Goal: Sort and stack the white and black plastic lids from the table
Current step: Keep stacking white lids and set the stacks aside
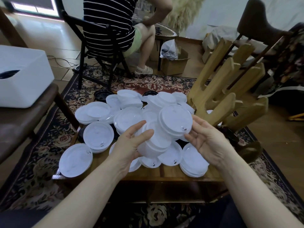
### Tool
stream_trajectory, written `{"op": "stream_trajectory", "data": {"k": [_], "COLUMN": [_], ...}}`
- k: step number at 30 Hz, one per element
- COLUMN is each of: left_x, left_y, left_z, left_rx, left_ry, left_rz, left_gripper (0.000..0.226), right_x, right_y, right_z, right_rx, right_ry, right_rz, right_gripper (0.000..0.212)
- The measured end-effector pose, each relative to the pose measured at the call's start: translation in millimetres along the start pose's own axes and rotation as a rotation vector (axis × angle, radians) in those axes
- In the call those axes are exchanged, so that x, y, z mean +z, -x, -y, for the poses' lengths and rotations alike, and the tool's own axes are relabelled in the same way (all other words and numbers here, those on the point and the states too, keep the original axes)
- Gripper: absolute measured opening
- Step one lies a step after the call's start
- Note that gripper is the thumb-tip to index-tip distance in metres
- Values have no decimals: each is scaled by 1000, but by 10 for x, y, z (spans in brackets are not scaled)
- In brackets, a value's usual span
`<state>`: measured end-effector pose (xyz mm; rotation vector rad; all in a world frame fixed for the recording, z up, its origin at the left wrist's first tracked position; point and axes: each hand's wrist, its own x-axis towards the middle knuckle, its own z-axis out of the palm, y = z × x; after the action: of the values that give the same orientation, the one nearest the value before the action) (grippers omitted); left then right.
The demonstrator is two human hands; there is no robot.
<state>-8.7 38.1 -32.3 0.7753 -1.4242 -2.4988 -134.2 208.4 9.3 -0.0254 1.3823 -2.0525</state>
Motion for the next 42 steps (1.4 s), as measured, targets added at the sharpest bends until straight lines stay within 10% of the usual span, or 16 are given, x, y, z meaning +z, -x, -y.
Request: {"op": "stream_trajectory", "data": {"k": [12, 42], "left_x": [-18, 66], "left_y": [-9, 30], "left_z": [-7, 102], "left_rx": [-10, 47], "left_ry": [-41, -95], "left_rz": [13, 106], "left_gripper": [71, 42], "right_x": [67, 331], "right_y": [75, 154], "right_z": [-36, -426], "right_rx": [-74, -226], "right_ry": [810, 1162], "right_rz": [272, 36], "right_gripper": [87, 78]}}
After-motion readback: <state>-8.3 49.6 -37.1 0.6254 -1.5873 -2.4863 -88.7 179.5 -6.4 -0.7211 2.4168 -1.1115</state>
